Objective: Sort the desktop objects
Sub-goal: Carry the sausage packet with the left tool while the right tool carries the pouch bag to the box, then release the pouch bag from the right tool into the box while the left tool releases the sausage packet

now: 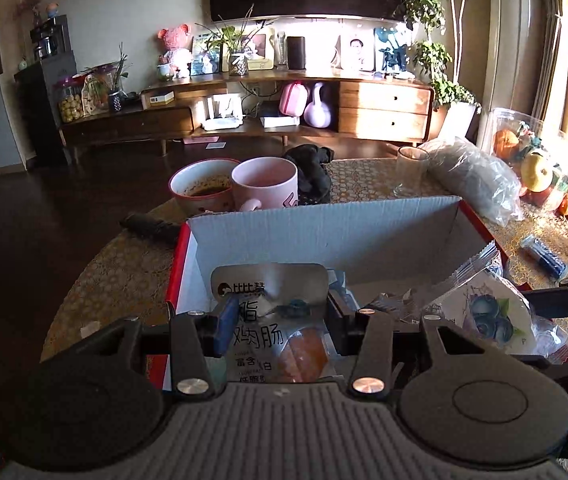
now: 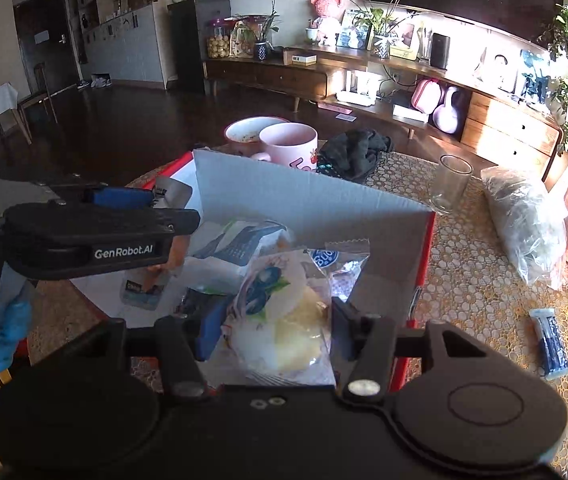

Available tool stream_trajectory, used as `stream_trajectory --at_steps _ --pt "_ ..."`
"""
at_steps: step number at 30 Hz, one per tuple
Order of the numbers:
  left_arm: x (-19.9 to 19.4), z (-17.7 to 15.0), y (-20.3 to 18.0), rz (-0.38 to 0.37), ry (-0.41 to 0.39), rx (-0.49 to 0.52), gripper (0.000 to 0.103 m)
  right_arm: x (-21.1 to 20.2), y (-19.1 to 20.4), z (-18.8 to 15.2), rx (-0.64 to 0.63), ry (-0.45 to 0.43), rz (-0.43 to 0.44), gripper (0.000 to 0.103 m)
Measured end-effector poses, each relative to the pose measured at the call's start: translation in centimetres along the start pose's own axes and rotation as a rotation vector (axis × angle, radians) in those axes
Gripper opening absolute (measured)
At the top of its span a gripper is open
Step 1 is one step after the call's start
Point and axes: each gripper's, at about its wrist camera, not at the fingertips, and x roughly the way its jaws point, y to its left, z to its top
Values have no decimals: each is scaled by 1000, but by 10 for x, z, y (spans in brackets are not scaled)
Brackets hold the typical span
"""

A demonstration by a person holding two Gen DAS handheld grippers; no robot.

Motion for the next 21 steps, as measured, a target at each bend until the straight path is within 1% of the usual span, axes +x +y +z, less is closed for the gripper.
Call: stream_trajectory --at_steps 5,10,15,21 --pt "10 -5 4 22 45 -20 45 16 3 0 -15 40 -10 55" --pt "19 -13 2 22 80 -40 45 30 5 1 -37 70 -29 55" --pt "30 -19 -4 15 126 -24 45 43 3 -2 -43 95 -54 55" --pt "37 -26 -8 14 165 -7 45 50 0 -7 -42 109 -49 56"
